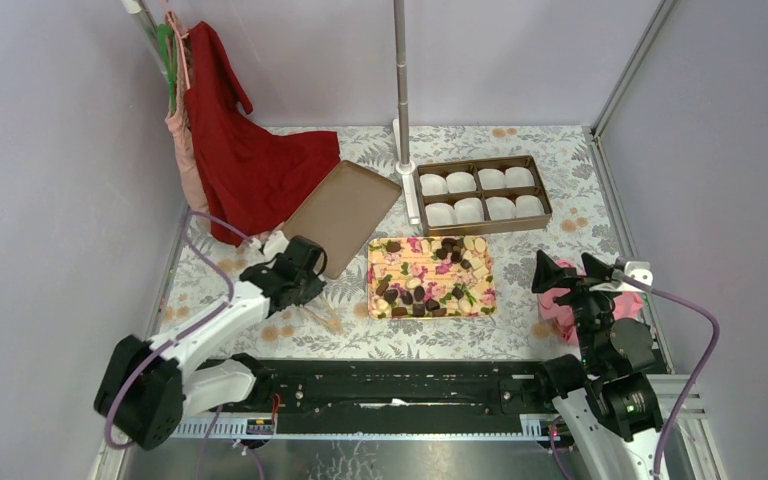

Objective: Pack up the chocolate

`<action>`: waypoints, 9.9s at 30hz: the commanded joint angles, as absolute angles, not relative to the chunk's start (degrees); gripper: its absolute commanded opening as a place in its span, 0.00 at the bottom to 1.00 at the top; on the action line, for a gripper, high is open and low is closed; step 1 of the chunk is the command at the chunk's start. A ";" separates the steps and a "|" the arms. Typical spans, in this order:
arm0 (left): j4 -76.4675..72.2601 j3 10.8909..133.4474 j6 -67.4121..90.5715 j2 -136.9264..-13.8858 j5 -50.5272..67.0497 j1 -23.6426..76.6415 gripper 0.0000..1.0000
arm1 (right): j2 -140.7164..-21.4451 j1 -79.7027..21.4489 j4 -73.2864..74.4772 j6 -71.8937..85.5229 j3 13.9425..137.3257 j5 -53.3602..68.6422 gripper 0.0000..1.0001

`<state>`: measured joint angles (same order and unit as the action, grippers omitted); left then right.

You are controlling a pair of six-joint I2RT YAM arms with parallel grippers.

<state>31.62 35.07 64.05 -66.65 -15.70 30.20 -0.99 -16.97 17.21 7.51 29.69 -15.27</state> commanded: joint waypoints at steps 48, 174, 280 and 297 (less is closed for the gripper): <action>-41.74 32.90 59.03 -63.59 11.83 30.49 0.00 | -54.29 -21.67 -47.58 57.88 18.68 26.37 1.00; -19.31 48.76 71.54 -82.55 1.50 42.99 0.40 | -64.33 -41.88 -4.99 10.81 45.59 2.46 0.32; -19.32 38.51 75.10 -75.09 -6.22 41.30 0.63 | -60.05 -43.07 11.72 4.21 51.31 3.73 0.42; 12.91 49.77 43.02 -60.36 -25.32 40.30 0.96 | -67.53 -42.85 33.47 3.32 58.82 -14.52 0.45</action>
<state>2.90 44.97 55.57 -63.05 -17.67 40.91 -66.37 -42.92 27.53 3.66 55.07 -7.27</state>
